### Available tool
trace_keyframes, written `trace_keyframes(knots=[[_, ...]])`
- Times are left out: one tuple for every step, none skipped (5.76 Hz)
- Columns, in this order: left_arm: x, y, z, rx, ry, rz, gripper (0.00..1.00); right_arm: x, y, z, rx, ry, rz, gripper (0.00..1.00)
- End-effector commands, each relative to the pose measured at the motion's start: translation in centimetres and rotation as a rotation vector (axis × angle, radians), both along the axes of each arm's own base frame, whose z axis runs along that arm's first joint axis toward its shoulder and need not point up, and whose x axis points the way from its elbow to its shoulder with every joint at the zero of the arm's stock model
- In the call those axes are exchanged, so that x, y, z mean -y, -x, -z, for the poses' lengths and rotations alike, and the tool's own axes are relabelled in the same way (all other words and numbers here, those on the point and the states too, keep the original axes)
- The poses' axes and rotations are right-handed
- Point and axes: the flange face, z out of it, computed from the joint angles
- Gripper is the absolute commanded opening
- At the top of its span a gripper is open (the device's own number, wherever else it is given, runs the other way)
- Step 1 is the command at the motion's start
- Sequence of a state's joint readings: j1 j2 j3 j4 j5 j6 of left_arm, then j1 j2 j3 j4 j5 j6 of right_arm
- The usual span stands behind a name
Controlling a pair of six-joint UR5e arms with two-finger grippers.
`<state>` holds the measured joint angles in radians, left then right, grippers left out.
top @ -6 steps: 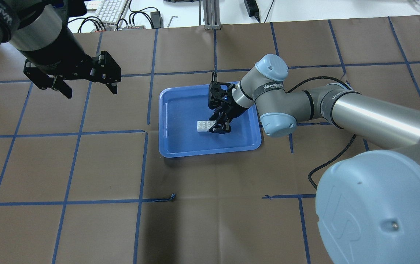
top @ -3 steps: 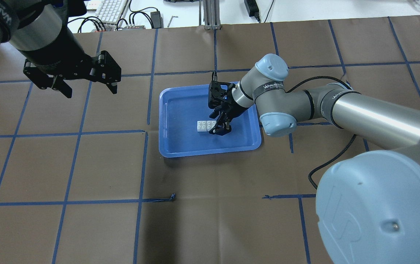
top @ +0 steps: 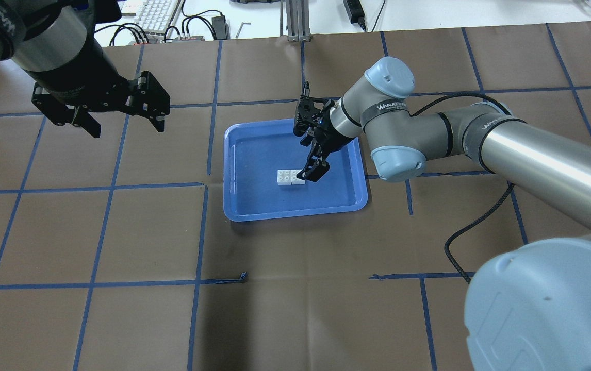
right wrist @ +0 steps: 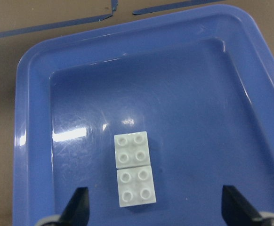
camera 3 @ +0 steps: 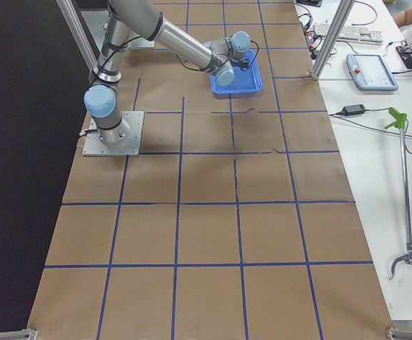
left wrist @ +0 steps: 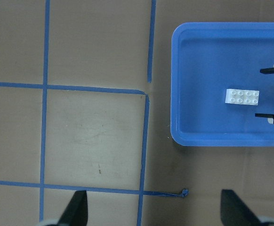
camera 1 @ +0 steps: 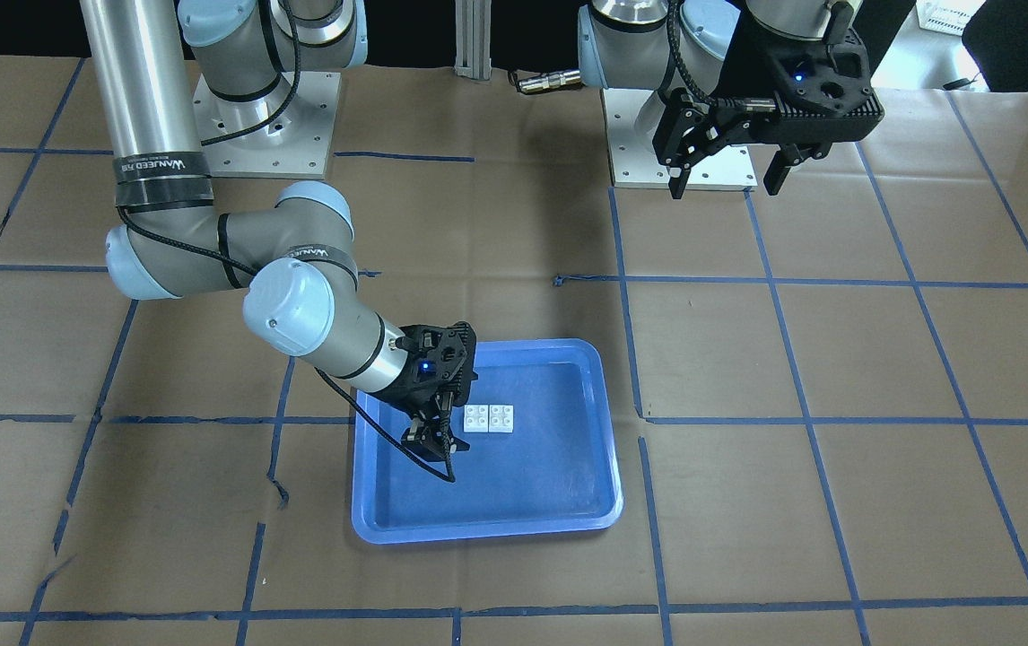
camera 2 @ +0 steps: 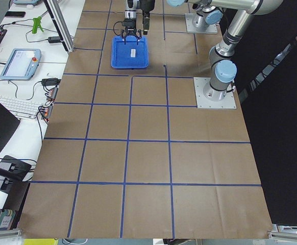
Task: Assemble white blocks and place on blue tray
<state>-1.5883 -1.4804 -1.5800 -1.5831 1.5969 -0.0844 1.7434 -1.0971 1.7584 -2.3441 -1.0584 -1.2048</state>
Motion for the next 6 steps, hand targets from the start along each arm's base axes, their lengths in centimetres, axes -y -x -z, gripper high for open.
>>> trace_keyframes(knots=[[0.0, 0.0, 0.0, 0.002, 0.0, -0.001, 0.99, 1.1, 1.7, -8.1, -0.123, -0.026, 0.204, 1.0], [0.0, 0.0, 0.0, 0.002, 0.0, 0.001, 0.99, 1.7, 3.2, -10.9, -0.209, -0.013, 0.378, 1.0], [0.0, 0.0, 0.1, 0.002, -0.001, 0.001, 0.99, 1.1, 4.3, -12.1, -0.262, -0.077, 0.487, 1.0], [0.0, 0.0, 0.1, 0.002, -0.001, -0.001, 0.99, 1.2, 7.2, -14.0, -0.276, -0.136, 0.581, 1.0], [0.0, -0.1, 0.1, 0.003, -0.001, -0.001, 0.99, 1.2, 11.0, -15.4, -0.336, -0.171, 0.652, 1.0], [0.0, 0.0, 0.1, 0.003, -0.001, 0.001, 0.99, 0.7, 13.6, -17.7, -0.376, -0.194, 0.757, 1.0]])
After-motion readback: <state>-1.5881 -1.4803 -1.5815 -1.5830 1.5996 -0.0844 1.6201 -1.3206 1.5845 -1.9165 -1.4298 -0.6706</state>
